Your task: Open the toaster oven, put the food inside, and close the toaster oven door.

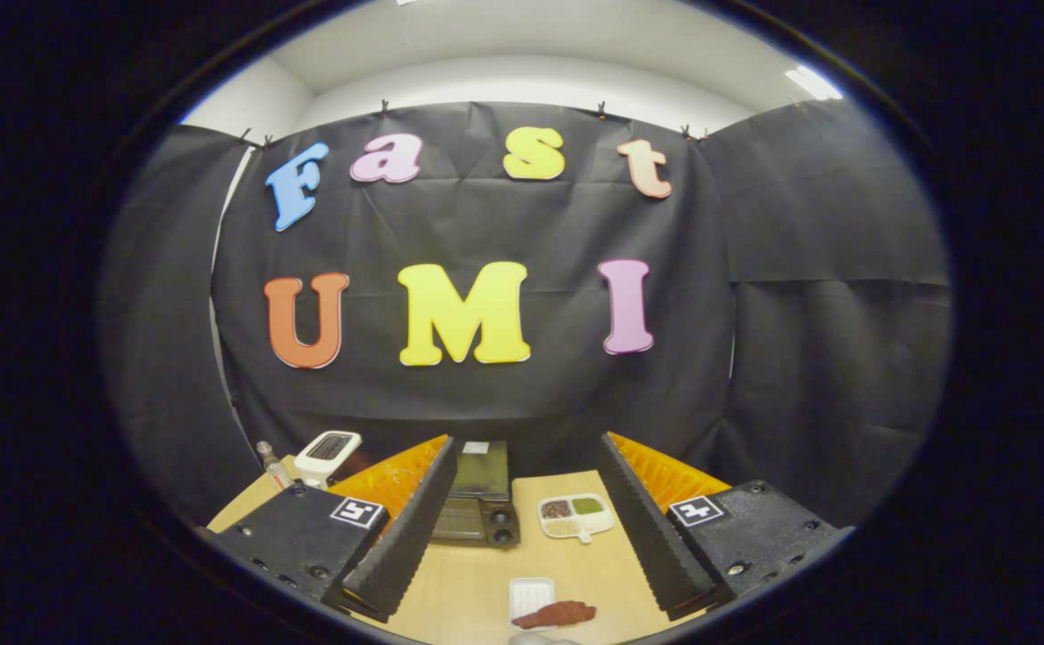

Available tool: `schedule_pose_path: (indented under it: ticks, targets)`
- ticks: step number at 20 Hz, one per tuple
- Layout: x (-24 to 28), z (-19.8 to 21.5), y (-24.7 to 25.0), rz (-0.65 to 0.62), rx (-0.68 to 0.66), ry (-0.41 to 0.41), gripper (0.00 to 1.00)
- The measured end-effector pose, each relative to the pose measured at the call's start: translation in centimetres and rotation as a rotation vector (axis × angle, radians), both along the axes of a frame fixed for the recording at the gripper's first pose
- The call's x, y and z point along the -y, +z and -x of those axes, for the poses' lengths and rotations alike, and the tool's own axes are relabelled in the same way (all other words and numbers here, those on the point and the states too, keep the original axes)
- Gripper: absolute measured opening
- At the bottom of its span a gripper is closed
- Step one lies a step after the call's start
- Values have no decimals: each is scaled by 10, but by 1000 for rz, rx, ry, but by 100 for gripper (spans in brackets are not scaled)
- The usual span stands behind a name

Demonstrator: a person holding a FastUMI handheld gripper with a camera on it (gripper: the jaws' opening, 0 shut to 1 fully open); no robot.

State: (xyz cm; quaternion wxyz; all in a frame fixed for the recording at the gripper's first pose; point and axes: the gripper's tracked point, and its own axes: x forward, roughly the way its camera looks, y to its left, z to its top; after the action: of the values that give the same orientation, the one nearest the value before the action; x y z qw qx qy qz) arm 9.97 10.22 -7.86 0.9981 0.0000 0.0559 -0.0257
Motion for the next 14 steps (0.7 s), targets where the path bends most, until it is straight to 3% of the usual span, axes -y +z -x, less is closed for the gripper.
schedule_pose_path:
  ticks: [6, 14]
  targets:
    - [-100, -82, -80, 11, -54, 88, 100]
    - [-158, -179, -193, 17, -217, 73, 100]
